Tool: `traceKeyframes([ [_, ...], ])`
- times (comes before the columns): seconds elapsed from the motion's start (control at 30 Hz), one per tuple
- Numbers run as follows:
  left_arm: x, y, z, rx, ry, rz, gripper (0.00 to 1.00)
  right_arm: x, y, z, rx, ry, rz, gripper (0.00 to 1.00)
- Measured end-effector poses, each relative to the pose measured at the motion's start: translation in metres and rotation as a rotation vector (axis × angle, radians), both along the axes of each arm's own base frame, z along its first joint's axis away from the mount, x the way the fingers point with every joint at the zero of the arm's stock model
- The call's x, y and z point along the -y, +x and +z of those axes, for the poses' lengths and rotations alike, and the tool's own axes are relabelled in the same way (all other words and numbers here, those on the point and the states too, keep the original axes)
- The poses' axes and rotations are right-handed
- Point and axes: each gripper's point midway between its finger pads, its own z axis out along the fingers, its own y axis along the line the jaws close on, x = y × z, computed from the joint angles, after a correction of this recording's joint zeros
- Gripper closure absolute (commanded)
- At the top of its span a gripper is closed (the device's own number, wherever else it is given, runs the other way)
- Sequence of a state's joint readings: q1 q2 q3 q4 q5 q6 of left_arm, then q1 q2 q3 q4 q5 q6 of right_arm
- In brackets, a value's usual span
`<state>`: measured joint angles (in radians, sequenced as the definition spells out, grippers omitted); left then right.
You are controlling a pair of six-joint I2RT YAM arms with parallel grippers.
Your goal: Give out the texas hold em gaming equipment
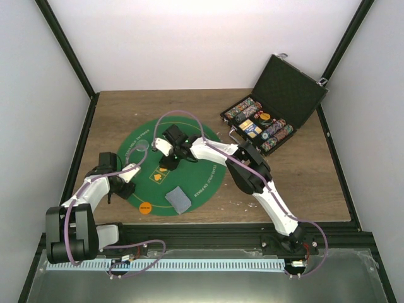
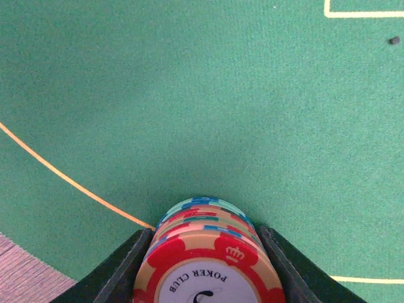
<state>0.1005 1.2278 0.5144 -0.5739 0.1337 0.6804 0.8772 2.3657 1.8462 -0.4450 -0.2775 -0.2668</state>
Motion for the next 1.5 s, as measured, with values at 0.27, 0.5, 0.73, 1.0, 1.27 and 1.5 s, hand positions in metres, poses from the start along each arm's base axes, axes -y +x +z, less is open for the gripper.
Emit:
traceKeyframes([
  [0.27, -0.001, 0.001, 0.001, -0.003, 0.002, 0.004, 0.49, -0.01, 0.008, -0.001, 0.015, 0.014, 0.002, 0.47],
  [0.5, -0.002, 0.003, 0.002, -0.009, 0.006, 0.012, 0.45, -0.01, 0.011, -0.003, 0.035, 0.006, -0.007, 0.57],
  [0.73, -0.003, 0.002, 0.001, -0.031, 0.004, 0.019, 0.48, -0.007, 0.014, -0.005, 0.066, 0.012, -0.023, 0.66],
  [1.0, -0.002, 0.002, 0.0, -0.041, -0.003, 0.015, 0.52, 0.003, 0.014, -0.006, 0.093, 0.01, -0.054, 0.72],
  [1.27, -0.001, 0.002, -0.001, -0.063, -0.007, 0.015, 0.52, 0.042, 0.002, -0.008, 0.07, -0.031, -0.135, 0.73],
  [1.5, -0.002, 0.002, -0.001, -0.081, -0.008, 0.018, 0.52, 0.099, -0.003, -0.011, 0.034, -0.055, -0.256, 0.73],
])
